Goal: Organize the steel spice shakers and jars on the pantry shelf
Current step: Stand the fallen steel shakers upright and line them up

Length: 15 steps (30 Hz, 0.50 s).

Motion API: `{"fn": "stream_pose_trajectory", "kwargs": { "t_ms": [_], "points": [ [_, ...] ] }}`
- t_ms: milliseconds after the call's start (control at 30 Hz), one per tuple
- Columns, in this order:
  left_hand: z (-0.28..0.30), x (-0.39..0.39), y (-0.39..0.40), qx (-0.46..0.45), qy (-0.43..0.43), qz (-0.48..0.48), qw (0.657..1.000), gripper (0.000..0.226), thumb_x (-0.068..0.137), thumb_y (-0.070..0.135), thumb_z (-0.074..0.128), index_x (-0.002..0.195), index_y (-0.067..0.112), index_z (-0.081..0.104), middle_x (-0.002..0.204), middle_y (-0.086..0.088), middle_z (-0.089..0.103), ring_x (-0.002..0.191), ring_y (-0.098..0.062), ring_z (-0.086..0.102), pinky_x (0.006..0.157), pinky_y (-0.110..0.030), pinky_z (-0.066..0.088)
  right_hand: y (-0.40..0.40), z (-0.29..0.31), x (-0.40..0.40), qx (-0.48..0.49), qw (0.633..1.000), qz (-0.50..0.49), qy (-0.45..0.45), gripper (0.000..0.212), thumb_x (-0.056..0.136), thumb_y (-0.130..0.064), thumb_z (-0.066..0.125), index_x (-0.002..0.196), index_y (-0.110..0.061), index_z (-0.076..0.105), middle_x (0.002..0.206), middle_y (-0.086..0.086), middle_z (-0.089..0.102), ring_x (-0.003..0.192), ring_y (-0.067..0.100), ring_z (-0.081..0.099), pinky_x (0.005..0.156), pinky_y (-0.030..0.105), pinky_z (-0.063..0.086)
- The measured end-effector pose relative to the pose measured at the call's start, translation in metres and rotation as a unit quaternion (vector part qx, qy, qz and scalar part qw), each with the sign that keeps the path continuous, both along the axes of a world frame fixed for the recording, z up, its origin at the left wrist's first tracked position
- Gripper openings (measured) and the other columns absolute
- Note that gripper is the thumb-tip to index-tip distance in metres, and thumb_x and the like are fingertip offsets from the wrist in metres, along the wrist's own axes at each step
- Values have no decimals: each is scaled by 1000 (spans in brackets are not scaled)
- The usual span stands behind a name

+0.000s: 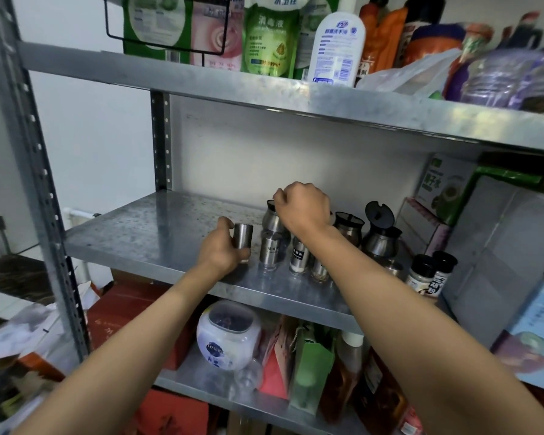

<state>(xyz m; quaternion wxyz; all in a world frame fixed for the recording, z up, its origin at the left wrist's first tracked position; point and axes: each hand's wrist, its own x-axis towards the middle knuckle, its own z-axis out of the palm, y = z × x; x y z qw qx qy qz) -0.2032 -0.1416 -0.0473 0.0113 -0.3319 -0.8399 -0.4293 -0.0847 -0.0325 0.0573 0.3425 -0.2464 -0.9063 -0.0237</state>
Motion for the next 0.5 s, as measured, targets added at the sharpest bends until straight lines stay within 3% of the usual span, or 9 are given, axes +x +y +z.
{"fn": "stream_pose_trajectory", "kwargs": {
  "t_ms": [167,367,500],
  "points": [
    [-7,7,-14,-7,45,-13,999,55,68,25,80,107,17,42,94,-7,65,78,-26,62,66,-35,51,-13,-5,2,6,1000,3,-12,42,95,-28,40,62,-8,57,62,6,58,61,28,55,61,30,47],
    [-10,14,-16,8,48,-12,999,52,69,25,79,106,11,45,99,-14,66,85,-32,64,74,-44,55,-21,-1,4,-10,999,9,-45,41,95,-29,42,62,-8,55,59,5,53,61,29,53,59,30,41],
    [-9,15,-15,4,10,-22,1000,64,71,25,78,121,12,41,105,-14,67,89,-30,65,77,-40,55,-24,-1,3,-48,994,32,-92,39,94,-31,45,70,-6,63,69,7,62,68,29,59,61,30,46]
  ]
}}
